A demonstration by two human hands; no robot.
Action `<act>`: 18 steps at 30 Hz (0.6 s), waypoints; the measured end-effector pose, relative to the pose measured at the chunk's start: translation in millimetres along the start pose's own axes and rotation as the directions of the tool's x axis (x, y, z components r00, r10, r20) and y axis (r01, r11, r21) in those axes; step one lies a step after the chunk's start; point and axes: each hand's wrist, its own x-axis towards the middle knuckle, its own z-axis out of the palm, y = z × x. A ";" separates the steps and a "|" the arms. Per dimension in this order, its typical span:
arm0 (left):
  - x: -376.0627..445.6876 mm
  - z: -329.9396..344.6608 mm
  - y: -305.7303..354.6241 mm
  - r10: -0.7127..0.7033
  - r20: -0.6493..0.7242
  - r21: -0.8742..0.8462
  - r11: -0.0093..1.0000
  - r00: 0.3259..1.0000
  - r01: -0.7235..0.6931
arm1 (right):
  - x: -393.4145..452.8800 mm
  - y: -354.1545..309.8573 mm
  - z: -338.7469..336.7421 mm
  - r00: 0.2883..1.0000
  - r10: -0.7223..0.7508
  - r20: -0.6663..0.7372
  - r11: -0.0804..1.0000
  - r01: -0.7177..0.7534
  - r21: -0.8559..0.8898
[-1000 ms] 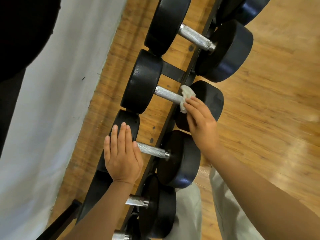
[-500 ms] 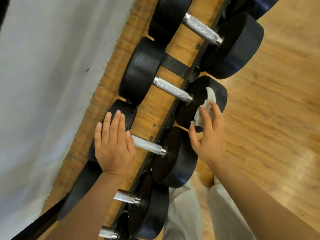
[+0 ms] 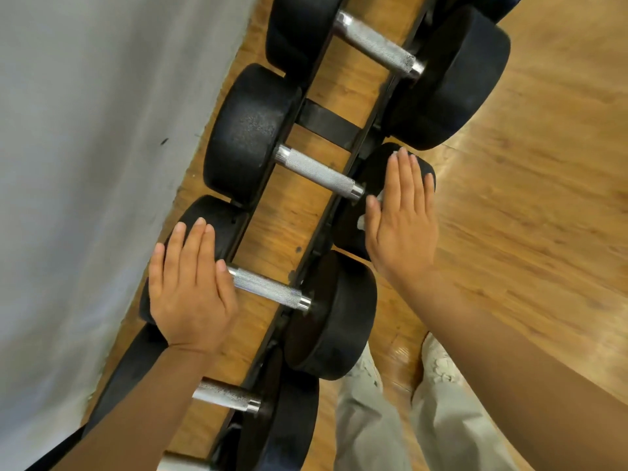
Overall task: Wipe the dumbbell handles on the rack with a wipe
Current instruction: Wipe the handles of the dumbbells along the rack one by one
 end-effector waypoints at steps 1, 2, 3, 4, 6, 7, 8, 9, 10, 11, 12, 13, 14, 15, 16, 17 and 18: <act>0.5 -0.1 -0.4 0.005 0.003 0.005 1.000 1.000 -0.005 | 10.4 -0.6 -0.4 0.999 0.051 0.007 0.998 -0.051 0.026; 0.9 -0.3 -0.6 0.011 0.008 0.007 1.000 1.000 -0.011 | 21.3 -0.8 -0.3 0.994 0.109 0.025 0.992 -0.110 0.058; 1.3 -0.1 -0.6 0.018 0.012 0.006 1.000 1.000 -0.018 | 30.4 -0.2 -0.2 0.987 0.156 0.037 0.984 -0.158 0.084; 1.1 0.0 -0.9 0.021 0.016 0.002 1.000 1.000 -0.021 | 34.1 -0.1 -0.6 0.982 0.184 0.038 0.977 -0.187 0.100; 0.4 0.1 -1.5 0.016 0.017 -0.003 1.000 1.000 -0.015 | 23.0 -1.8 -1.6 0.987 0.163 0.018 0.981 -0.164 0.104; 0.8 -0.1 -1.3 0.010 0.018 -0.004 1.000 1.000 -0.010 | 10.6 -3.5 -3.0 0.992 0.128 0.014 0.987 -0.128 0.096; 1.3 -0.4 -0.6 0.004 0.019 -0.005 1.000 1.000 -0.004 | -3.9 -4.4 -4.0 0.995 0.095 0.017 0.992 -0.096 0.081; 1.7 -0.6 0.0 0.001 0.020 -0.003 1.000 1.000 -0.001 | -17.7 -4.4 -4.8 0.997 0.066 0.025 0.996 -0.068 0.063; 1.2 -1.2 0.1 0.000 0.022 -0.001 1.000 1.000 0.000 | -30.1 -4.4 -4.4 0.998 0.049 0.041 0.998 -0.051 0.048; 2.0 -0.7 0.5 0.002 0.020 -0.002 1.000 1.000 -0.002 | -37.0 -4.0 -3.0 0.998 0.039 0.049 0.998 -0.041 0.039; 2.0 -0.2 0.4 0.004 0.021 -0.004 1.000 1.000 -0.004 | -40.4 -3.9 -1.3 0.998 0.037 0.053 0.999 -0.039 0.034; 1.4 -0.1 0.4 0.004 0.022 -0.005 1.000 1.000 -0.004 | -40.4 -3.9 -0.2 0.998 0.044 0.054 0.998 -0.046 0.031; 0.5 -0.1 0.5 0.002 0.019 -0.006 1.000 1.000 -0.002 | -38.4 -4.3 0.4 0.997 0.054 0.053 0.998 -0.055 0.030; -0.3 -0.3 0.5 0.001 0.013 -0.006 1.000 1.000 -0.001 | -35.5 -5.1 1.4 0.997 0.059 0.048 0.998 -0.060 0.028; -0.2 -0.1 0.4 0.000 0.010 -0.006 1.000 1.000 0.000 | -32.6 -6.8 1.9 0.997 0.064 0.044 0.998 -0.065 0.025; 0.1 -0.2 -0.2 0.000 0.011 -0.006 1.000 1.000 0.000 | -30.1 -8.5 2.9 0.996 0.074 0.040 0.997 -0.074 0.022; 0.4 -0.2 -0.4 -0.004 0.013 -0.006 1.000 1.000 0.004 | -27.3 -10.0 3.7 0.996 0.085 0.033 0.996 -0.085 0.020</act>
